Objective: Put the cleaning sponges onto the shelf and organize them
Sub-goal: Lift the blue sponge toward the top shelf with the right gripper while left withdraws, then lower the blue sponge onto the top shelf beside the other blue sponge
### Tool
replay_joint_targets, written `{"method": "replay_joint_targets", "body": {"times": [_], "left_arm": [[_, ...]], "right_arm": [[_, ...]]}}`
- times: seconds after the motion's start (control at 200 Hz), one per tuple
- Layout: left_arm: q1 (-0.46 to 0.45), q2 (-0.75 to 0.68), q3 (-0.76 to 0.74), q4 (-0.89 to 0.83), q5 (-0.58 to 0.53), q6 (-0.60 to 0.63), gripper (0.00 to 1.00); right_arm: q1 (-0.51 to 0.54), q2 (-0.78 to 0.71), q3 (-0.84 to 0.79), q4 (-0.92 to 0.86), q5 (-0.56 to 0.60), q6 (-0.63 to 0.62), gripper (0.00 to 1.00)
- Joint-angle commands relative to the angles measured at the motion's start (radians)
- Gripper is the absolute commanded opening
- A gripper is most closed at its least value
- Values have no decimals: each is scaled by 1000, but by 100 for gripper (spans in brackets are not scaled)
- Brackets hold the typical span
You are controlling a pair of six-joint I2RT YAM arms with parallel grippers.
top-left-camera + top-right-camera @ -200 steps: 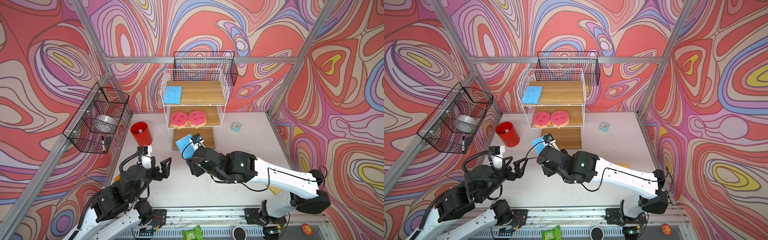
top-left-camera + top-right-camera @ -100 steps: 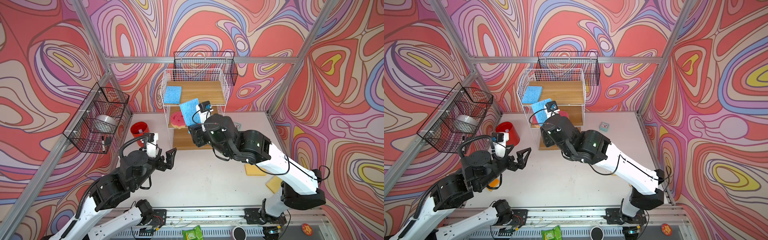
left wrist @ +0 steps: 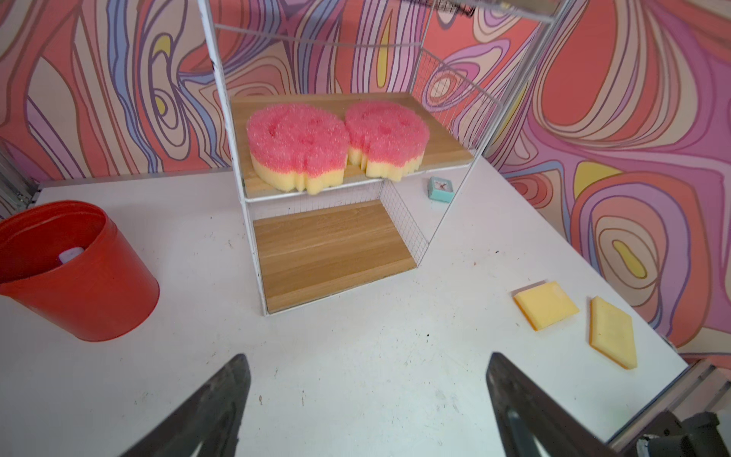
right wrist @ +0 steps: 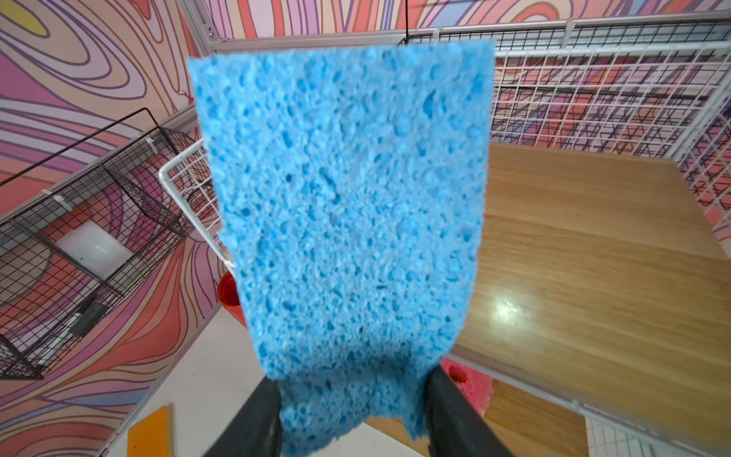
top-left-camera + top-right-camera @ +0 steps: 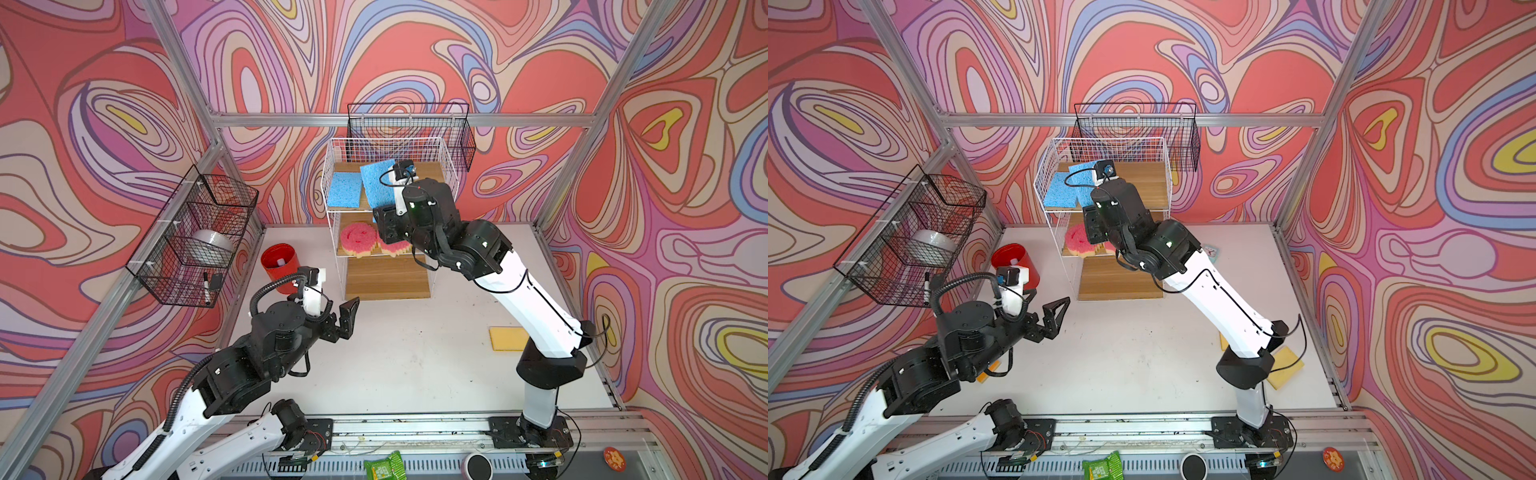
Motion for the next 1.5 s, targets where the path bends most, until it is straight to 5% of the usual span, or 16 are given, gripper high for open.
{"method": "replay_joint_targets", "body": {"times": [0.0,0.596,1.026,1.262,1.492], "left_arm": [[8,-15,-67,47,24,-33,94],[8,-33,-258,125,115,-124,93],[8,-45,-277,120,115,-129,93],[9,-41,-282,122,113,-131,93],[7,-38,-282,122,110,-131,93]], "right_arm": [[-19,33,59,36,-44,-33,55],[-111,106,53,115,-103,-4,55],[-127,137,36,128,-89,5,72],[-128,112,3,147,-45,3,70],[-128,78,-22,146,-37,1,78]]}}
